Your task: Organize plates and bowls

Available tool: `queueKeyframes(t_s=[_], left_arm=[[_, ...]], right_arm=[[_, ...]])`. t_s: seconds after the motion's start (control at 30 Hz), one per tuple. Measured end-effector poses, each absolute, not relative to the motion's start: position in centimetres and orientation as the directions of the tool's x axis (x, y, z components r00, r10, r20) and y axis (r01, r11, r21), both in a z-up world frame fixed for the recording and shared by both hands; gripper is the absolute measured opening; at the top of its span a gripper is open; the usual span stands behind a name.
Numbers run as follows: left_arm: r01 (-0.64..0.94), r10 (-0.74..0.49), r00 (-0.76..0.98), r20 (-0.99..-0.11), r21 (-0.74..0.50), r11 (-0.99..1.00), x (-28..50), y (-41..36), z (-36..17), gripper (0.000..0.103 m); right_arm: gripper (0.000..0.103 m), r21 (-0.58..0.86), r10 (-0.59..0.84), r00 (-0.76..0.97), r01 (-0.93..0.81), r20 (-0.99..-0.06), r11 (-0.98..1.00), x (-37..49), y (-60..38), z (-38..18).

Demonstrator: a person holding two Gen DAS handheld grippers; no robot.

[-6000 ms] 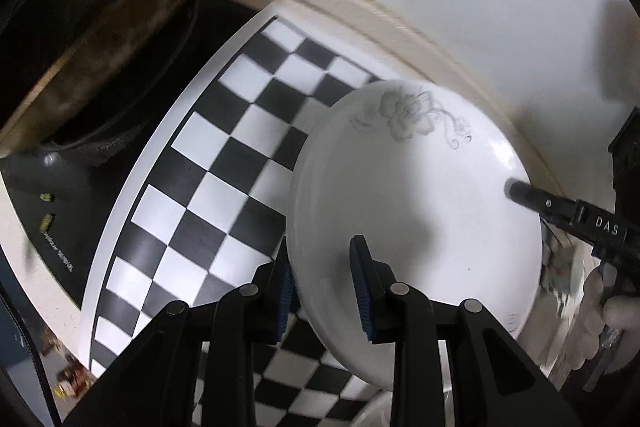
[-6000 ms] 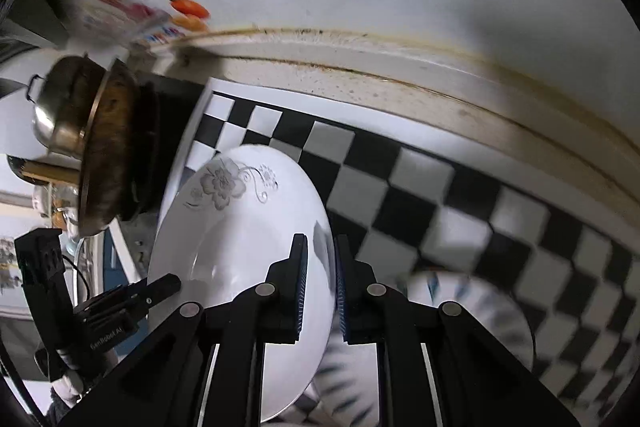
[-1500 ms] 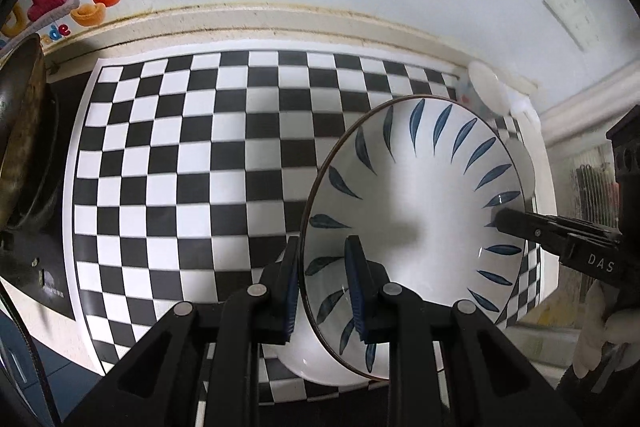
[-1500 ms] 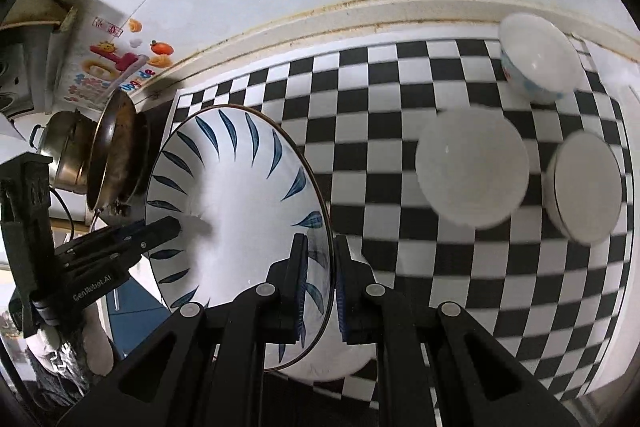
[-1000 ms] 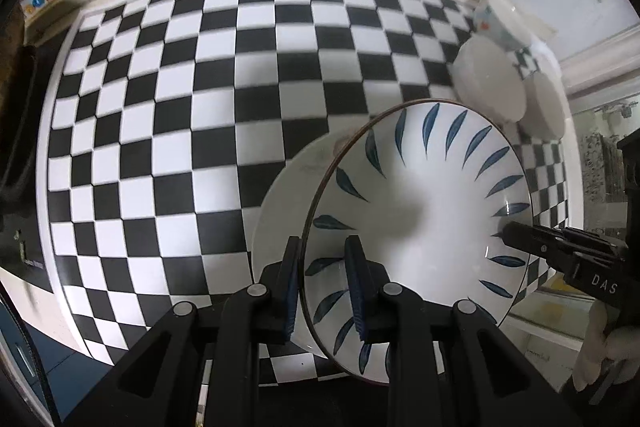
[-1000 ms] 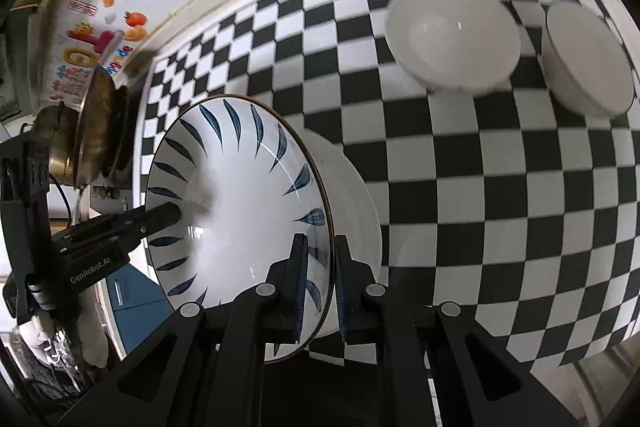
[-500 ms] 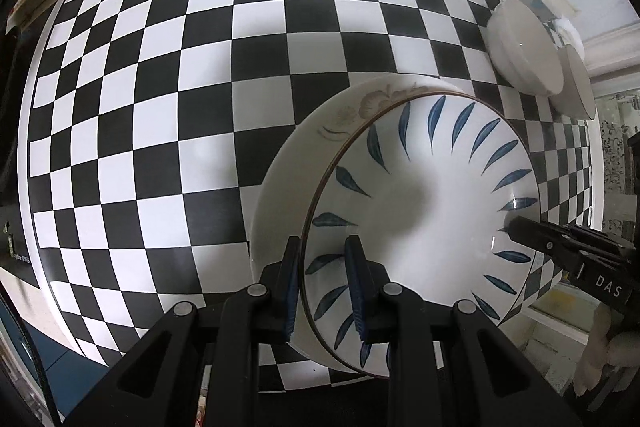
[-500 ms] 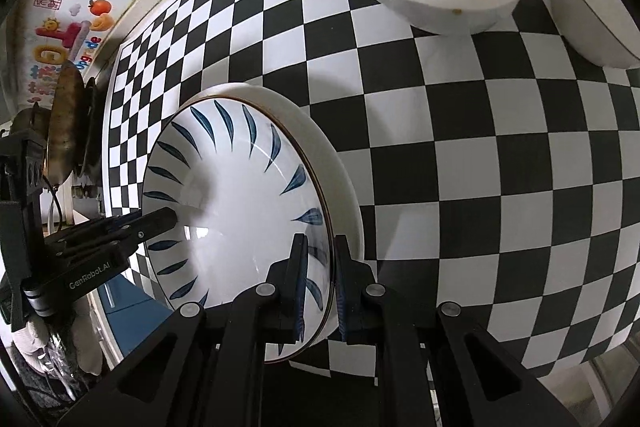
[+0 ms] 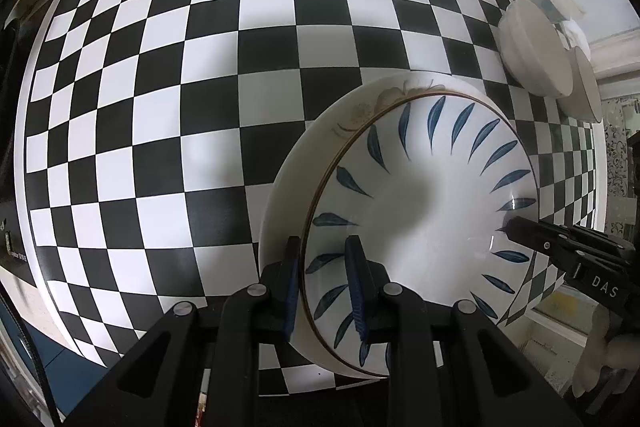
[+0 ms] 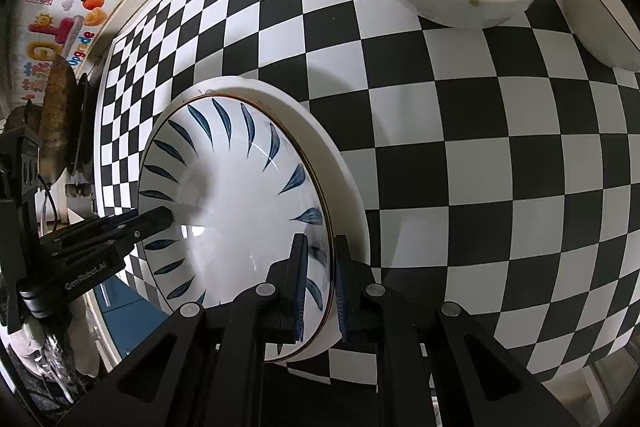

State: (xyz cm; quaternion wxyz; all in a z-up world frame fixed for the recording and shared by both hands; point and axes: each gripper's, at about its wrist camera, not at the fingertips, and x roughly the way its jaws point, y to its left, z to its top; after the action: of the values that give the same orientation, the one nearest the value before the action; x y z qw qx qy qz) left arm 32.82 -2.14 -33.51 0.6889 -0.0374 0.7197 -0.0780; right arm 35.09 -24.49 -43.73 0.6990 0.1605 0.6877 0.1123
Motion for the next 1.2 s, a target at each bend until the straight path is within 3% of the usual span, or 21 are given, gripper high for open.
queueKeyframes(t_s=[0.73, 1.2], left_arm=[[0.034, -0.169, -0.096, -0.981, -0.173, 0.984, 33.1, -1.1, -33.9, 0.020], [0.071, -0.128, -0.025, -0.991, -0.130, 0.989, 32.0, -1.6, -31.3, 0.020]], right_arm=[[0.018, 0.356, 0.354, 0.035, 0.118, -0.935, 0.927, 35.3, -24.4, -43.8], [0.021, 0.307, 0.300, 0.078, 0.091, -0.951, 0.947, 34.5, -24.1, -41.2]])
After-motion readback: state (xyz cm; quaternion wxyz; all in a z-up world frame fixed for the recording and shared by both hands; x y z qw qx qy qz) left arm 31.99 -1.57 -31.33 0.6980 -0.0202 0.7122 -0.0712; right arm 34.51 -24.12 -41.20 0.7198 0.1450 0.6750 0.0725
